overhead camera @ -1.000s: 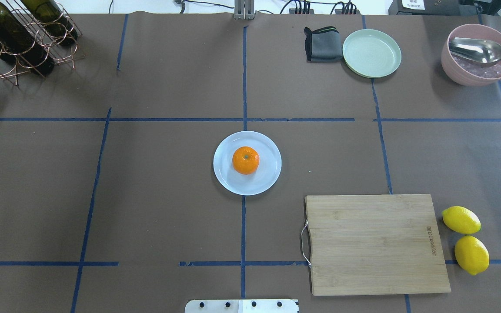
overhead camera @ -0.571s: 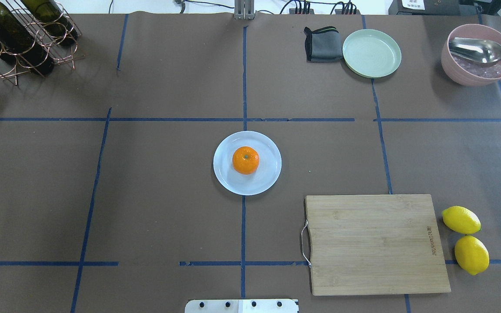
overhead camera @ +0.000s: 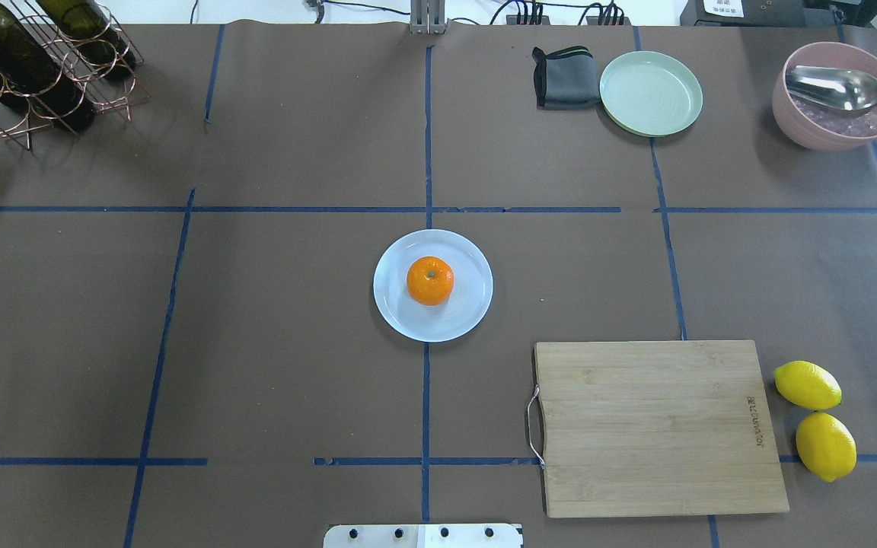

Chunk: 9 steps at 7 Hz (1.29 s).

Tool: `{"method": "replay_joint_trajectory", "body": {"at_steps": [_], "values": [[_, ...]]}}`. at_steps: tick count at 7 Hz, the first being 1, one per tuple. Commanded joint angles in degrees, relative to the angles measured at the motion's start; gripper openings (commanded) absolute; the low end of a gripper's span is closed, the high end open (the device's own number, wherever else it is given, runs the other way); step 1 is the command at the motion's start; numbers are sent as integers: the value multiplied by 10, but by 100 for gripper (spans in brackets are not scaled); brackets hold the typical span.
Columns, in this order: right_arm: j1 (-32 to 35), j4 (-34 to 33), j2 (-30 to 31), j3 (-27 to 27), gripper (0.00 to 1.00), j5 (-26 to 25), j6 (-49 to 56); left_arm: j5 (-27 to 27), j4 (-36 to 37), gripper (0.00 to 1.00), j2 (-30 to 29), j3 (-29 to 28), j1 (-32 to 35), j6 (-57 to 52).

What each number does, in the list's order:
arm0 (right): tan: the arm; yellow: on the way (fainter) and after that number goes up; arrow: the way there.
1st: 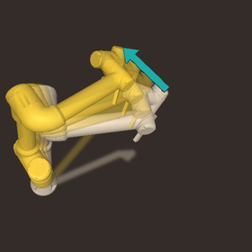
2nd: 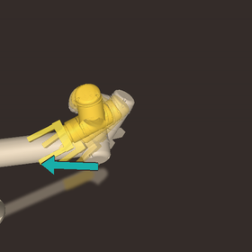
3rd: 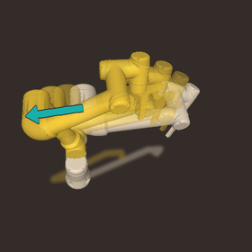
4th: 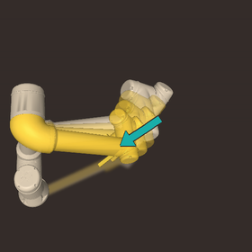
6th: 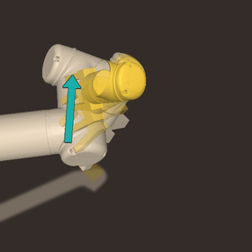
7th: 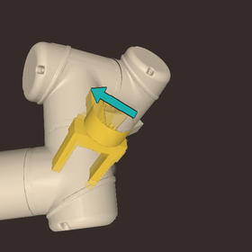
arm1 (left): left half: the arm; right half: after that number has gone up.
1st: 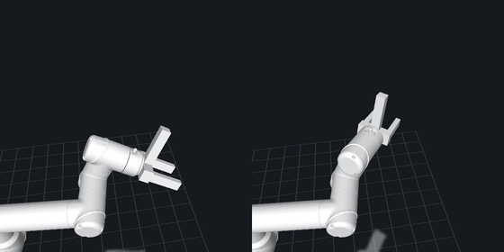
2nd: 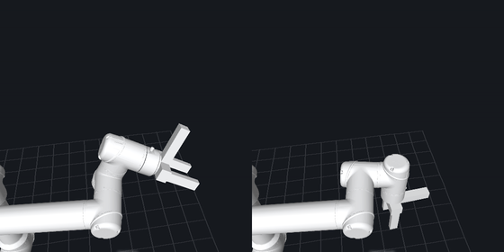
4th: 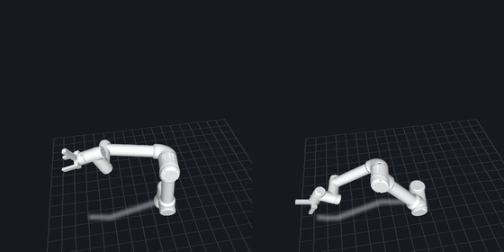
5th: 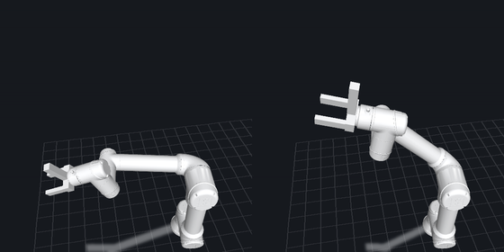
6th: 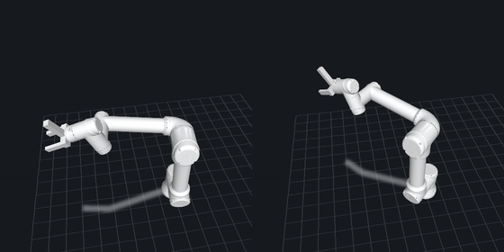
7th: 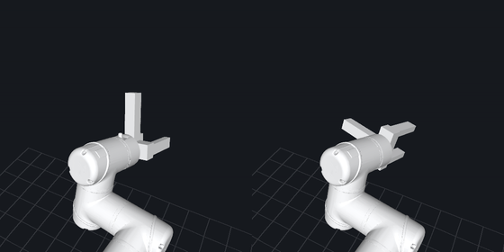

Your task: Pick orange to plate

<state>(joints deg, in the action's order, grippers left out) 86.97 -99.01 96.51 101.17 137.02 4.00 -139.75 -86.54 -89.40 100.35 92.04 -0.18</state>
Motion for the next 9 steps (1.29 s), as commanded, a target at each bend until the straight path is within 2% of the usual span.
{"method": "replay_joint_trajectory", "body": {"at_steps": [1, 9], "values": [[-1, 0, 1, 0, 100, 1, 0, 0, 0, 100, 0, 0, 0, 0], [-1, 0, 2, -2, 100, -1, 1, -1, -1, 100, -7, 0, -3, -4]]}}
